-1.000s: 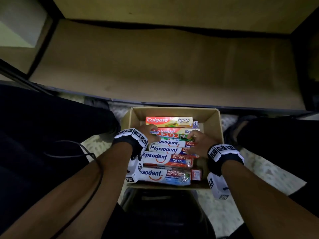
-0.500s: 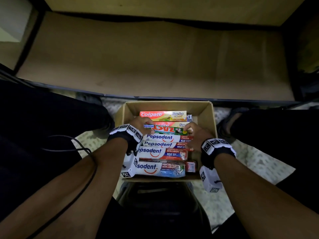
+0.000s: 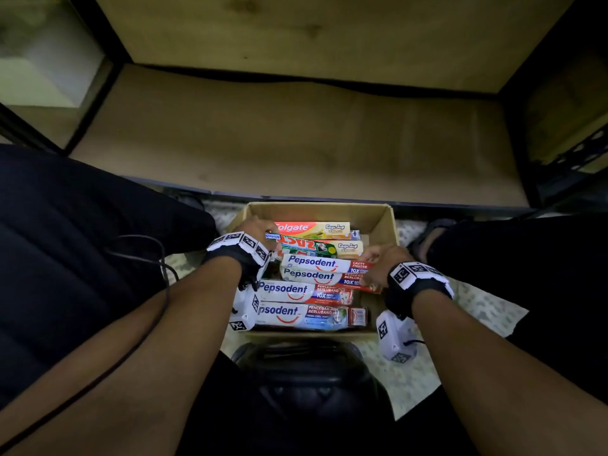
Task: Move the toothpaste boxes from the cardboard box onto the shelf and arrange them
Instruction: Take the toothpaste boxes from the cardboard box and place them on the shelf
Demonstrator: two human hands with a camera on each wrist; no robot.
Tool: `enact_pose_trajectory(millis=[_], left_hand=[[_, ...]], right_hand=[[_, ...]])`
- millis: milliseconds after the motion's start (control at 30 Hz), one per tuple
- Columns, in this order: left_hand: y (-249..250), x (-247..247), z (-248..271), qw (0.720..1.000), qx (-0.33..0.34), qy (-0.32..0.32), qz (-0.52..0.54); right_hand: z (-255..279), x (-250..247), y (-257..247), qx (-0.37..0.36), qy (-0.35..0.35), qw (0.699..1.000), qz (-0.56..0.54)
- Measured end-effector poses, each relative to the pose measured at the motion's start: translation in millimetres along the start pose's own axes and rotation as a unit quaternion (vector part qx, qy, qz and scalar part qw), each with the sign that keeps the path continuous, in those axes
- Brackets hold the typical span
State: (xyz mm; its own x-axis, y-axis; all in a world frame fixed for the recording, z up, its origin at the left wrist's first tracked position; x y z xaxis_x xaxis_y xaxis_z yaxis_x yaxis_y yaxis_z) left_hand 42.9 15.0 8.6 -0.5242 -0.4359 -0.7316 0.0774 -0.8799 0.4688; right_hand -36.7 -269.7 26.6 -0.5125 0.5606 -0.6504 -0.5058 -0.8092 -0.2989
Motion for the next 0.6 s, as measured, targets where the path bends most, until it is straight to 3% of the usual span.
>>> enact_pose_trajectory(millis=[133,267,500,600], left_hand=[[-3.3,-12.7,6.7,0.997,-0.053,0.047,0.033],[-6.6,-19.1,12.7,0.993,-0.099,0.048,0.049],[-16.1,-9.2,15.5,0.989,-0.144,-0.031,-0.027],[-2.8,1.8,25.6,0.986,-0.149,-0.061,0.05]], right_hand=[[13.4,-1.6,9.2,0.036,0.007,0.999,-0.001],[19.9,-1.7,18.5,0.066,0.012,0.998,-0.012],[2.6,16.7,25.1,0.12,-0.014,0.97,-0.21],[17.5,21.6,9.4,0.121,-0.048,0.96,-0.249]])
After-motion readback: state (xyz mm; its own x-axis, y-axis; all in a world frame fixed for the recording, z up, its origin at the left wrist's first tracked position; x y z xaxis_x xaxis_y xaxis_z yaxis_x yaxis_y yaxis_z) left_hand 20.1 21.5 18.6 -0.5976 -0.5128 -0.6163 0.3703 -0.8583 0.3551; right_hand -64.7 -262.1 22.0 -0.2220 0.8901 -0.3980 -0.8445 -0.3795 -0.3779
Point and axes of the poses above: each hand's wrist, its own z-axis away from the middle knuckle, its own x-axis out of the palm, y = z × x, the point moved 5 cm from there along -z, towards the middle knuckle, and after that the axes turned 4 degrees about z, right-handed, at the moved point
